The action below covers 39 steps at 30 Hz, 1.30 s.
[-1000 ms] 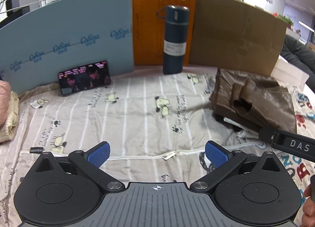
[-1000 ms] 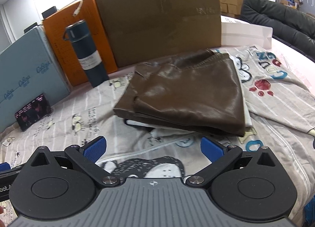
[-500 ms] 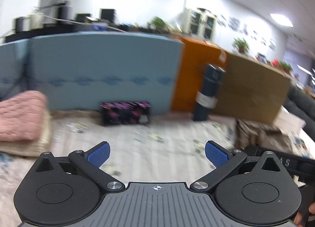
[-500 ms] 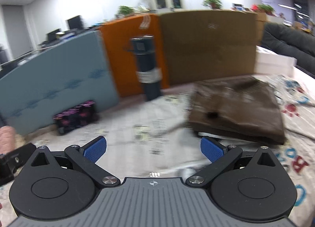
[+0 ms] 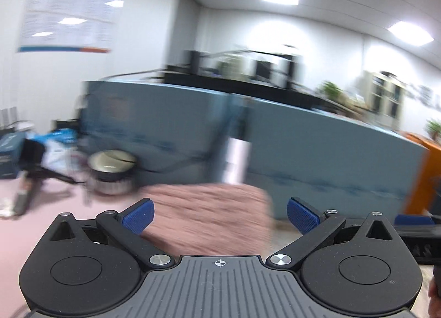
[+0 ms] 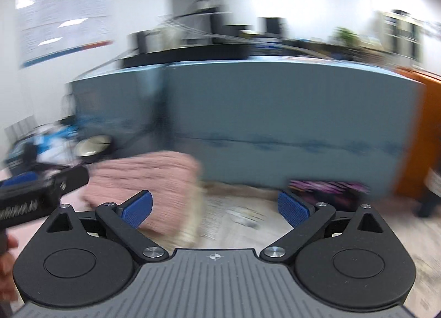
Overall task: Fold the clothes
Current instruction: 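Swing both tools toward the pink knit sweater on the desk, then grasp the pink sweater with the right tool while the left tool grasps it too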
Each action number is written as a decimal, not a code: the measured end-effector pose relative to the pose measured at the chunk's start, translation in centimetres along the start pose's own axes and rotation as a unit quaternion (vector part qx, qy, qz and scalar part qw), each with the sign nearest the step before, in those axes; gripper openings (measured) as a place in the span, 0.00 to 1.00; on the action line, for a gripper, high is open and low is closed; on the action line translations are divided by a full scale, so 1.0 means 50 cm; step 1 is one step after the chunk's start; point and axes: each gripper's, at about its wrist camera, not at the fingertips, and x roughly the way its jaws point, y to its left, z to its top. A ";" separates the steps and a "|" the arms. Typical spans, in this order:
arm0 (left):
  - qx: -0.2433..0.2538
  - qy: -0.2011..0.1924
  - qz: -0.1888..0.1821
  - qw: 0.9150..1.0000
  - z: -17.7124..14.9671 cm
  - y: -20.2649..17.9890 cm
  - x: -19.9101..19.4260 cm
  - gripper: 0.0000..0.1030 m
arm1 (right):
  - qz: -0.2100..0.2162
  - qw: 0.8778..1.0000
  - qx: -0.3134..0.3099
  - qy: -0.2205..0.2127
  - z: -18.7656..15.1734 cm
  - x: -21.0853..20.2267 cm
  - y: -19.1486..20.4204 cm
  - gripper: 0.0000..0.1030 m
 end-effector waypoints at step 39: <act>0.006 0.070 0.016 0.997 -0.091 0.157 0.297 0.93 | 0.018 0.999 0.023 0.021 0.050 0.237 0.127 0.10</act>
